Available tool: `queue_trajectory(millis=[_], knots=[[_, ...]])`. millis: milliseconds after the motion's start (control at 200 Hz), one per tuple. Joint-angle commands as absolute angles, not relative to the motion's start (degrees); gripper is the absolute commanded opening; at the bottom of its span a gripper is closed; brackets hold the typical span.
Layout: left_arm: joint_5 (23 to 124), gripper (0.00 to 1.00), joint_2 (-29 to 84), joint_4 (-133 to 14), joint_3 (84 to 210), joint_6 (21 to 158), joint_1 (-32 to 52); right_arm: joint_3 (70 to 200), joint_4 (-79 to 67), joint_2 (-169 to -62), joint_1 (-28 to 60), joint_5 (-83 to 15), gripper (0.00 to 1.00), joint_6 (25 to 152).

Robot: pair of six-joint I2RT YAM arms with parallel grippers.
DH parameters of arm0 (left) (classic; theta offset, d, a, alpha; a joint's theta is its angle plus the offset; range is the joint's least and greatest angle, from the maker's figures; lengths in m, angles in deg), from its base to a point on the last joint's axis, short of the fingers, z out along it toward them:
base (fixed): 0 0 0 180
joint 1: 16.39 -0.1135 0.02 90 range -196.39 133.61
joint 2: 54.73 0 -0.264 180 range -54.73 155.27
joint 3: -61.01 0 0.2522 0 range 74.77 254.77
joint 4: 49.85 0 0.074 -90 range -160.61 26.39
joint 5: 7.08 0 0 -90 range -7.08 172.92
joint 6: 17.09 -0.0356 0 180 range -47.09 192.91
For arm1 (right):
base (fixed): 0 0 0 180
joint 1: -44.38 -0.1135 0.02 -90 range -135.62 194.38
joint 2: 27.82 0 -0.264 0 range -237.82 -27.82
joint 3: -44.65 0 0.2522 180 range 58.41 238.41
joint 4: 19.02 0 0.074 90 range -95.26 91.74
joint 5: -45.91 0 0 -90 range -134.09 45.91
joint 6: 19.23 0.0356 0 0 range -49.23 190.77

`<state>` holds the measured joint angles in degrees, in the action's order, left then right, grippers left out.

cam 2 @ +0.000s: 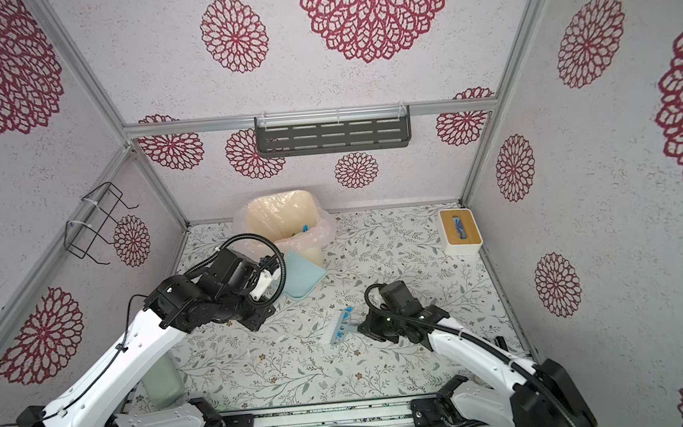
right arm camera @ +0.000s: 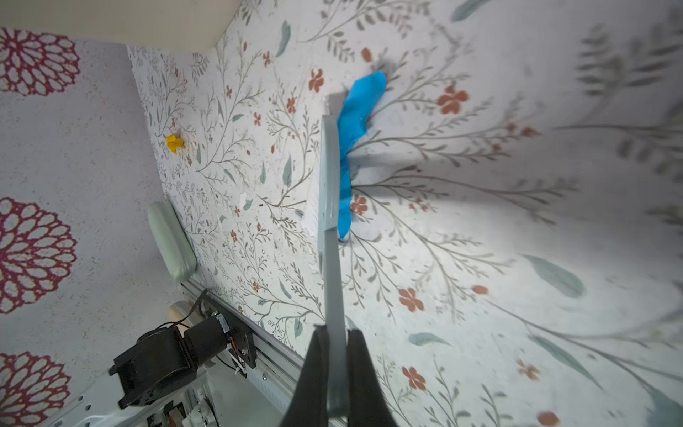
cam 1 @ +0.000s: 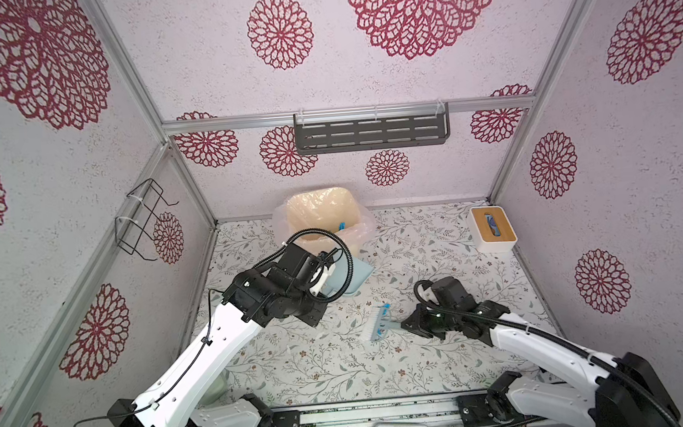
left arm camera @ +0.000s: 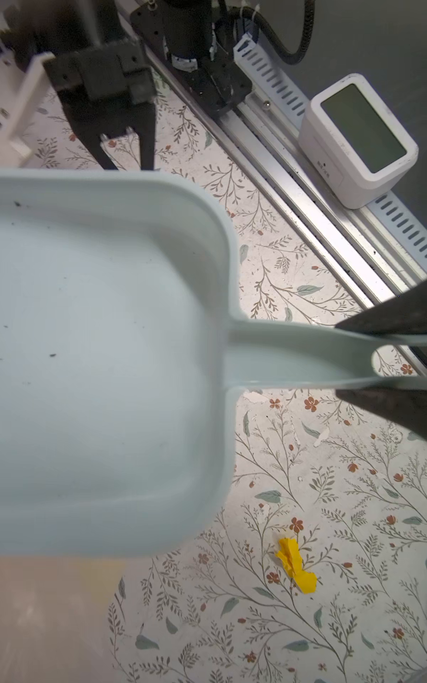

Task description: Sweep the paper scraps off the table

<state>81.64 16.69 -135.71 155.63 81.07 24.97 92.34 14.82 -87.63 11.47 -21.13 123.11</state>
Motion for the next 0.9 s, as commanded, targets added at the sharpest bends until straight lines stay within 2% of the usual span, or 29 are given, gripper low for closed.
queue_trajectory(millis=[0,305,580,896], knots=[[81.07,0.00,18.57,-138.50,157.41,80.98,28.83,93.04,30.82,-82.44,15.45,-22.07,0.00,117.42],[80.09,0.00,20.96,-140.22,155.89,82.13,34.14,107.43,49.15,-78.30,18.51,-25.58,0.00,111.77],[80.54,0.00,23.93,-137.32,148.98,82.51,36.64,123.49,64.35,-86.88,19.11,-38.23,0.00,100.66],[80.20,0.00,31.00,-136.71,148.24,84.85,38.64,131.25,67.40,-94.79,19.07,-46.57,0.00,94.02]])
